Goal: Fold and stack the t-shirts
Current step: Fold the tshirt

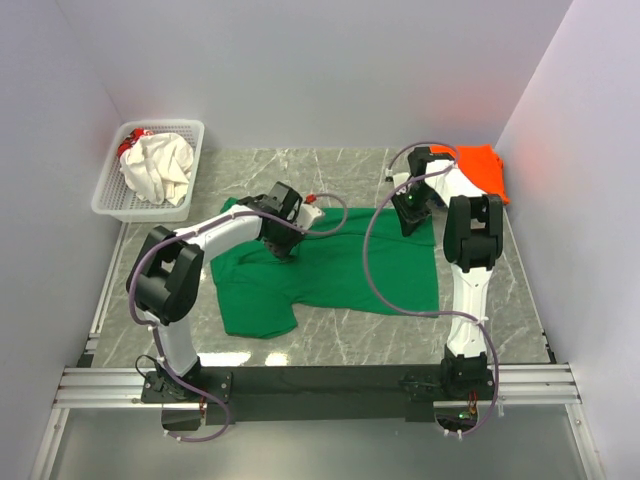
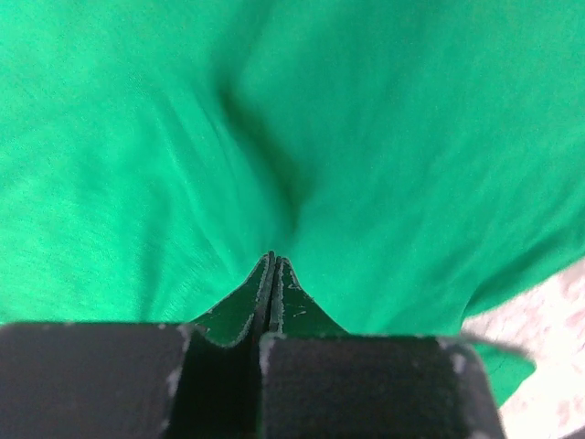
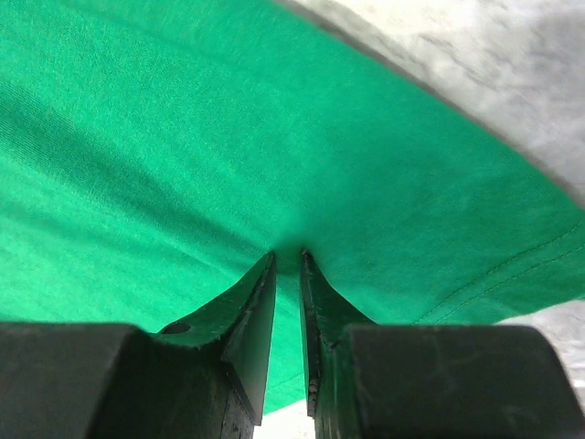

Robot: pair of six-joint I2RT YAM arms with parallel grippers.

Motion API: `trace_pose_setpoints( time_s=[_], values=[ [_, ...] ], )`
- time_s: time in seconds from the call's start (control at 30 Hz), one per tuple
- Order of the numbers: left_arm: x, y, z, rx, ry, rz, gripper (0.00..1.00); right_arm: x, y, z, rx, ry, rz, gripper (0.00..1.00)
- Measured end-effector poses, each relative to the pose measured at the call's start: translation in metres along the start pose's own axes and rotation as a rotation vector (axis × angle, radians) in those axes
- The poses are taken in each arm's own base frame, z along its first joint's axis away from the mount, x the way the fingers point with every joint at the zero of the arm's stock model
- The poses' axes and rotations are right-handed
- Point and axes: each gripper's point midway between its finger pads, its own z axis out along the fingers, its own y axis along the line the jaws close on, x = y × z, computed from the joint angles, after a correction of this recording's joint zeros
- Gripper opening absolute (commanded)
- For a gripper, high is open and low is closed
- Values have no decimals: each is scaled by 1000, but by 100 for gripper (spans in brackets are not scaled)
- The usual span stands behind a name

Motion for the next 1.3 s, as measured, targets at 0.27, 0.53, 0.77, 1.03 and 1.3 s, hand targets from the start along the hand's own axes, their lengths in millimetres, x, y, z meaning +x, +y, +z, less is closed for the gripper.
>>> trace_pose_setpoints(
  time_s=[0.27,0.53,0.77,1.03,1.3],
  values=[
    [23,-2,5,36,64,21,10,9,-11,-3,9,20,3,28],
    [5,28,-8,91,-46,-149,27,8,-5,-7,-32,18,-29,29],
    [-24,128,-25,9,-227,-387,26,-25,-12,-26,22,-71,-50,28],
    [24,164,24,16,-135,-583,24,-40,-16,3,83,-23,-67,25],
    [27,197,22,-20,-178,-706,26,-73,-18,6,183,-43,-117,26]
  ],
)
